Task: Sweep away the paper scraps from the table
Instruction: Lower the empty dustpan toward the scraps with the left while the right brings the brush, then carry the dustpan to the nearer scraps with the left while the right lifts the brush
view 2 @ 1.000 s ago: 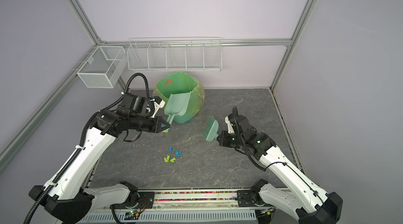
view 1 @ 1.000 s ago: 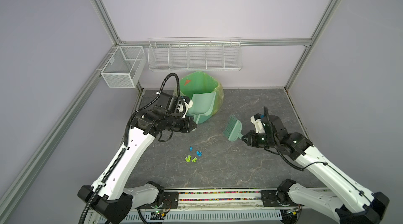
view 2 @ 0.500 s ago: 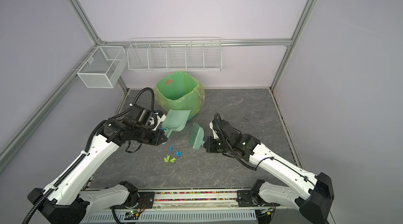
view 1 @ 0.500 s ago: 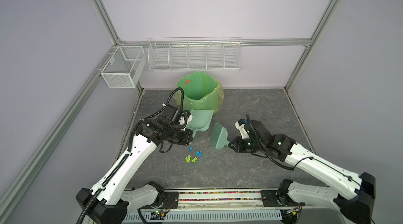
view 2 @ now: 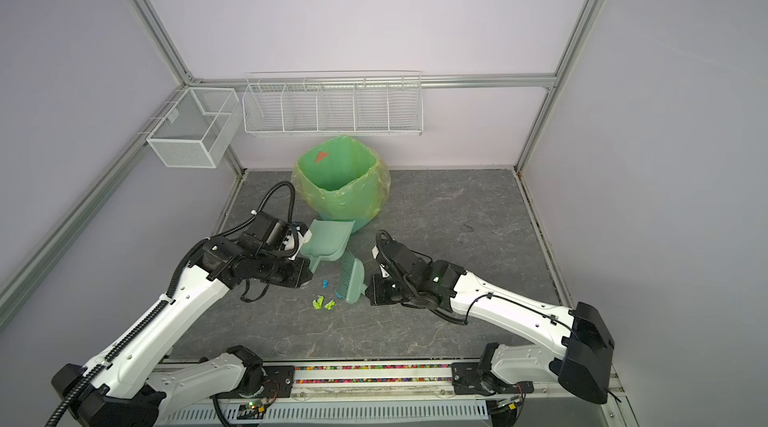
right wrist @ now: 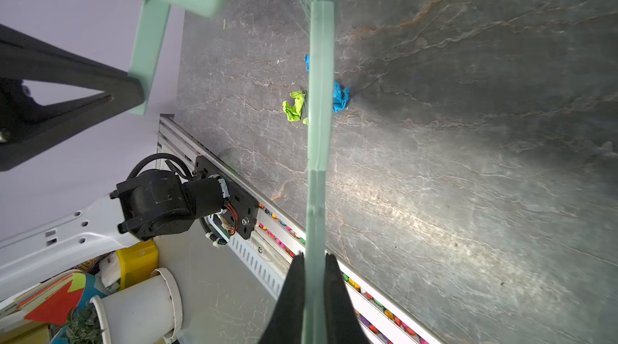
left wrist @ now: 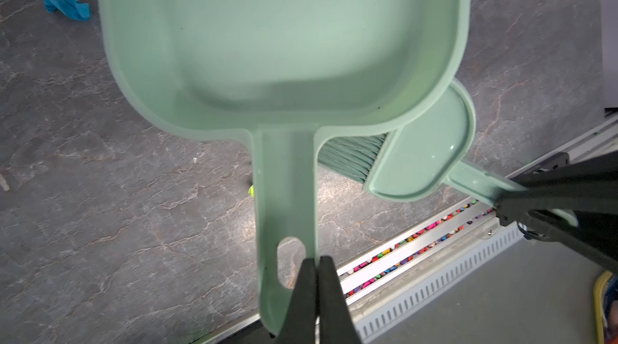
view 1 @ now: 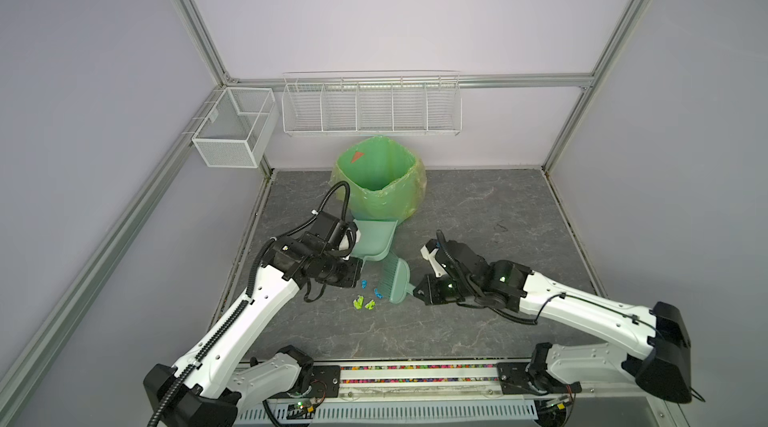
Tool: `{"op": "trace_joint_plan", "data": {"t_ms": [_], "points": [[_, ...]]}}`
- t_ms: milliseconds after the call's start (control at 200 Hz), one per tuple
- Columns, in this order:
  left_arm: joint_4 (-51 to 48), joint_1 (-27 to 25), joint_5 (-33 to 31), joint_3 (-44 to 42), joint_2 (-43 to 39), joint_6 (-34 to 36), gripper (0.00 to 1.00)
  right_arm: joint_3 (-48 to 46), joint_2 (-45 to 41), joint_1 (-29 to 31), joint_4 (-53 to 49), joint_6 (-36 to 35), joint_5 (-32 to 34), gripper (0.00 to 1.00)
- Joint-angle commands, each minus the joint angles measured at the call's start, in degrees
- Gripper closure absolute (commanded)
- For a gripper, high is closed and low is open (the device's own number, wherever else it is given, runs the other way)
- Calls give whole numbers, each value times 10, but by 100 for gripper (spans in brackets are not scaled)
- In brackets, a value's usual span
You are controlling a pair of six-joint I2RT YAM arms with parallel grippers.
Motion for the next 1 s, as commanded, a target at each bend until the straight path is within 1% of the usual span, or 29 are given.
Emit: {"op": "trace_joint_plan", "data": {"t_ms": [0,205,370,455,600,725,855,995], "points": [[-1,-3,-25,-7,1,-4,100,33,27,22,29,17,-10,93],[1,-2,-44,-2,-4,-8,100,65,68,43,50,21,-28,93],[-1,-3,-57,3,14,-11,100,84,106,52,59,23,-45,93],[0,-2,-70,7,22,-12,100,98,134,53,54,22,-56,93],[-2,-2,-92,14,35,-15,100,109,166,55,73,24,-77,93],[-7,-2,-98,17,40,-22,100,119,193,55,74,24,-86,93],[-8,-2,-90,16,42,-23,100,121,220,44,65,25,-100,93],[-12,-2,-80,16,46,-21,100,96,221,8,66,26,-112,93]]}}
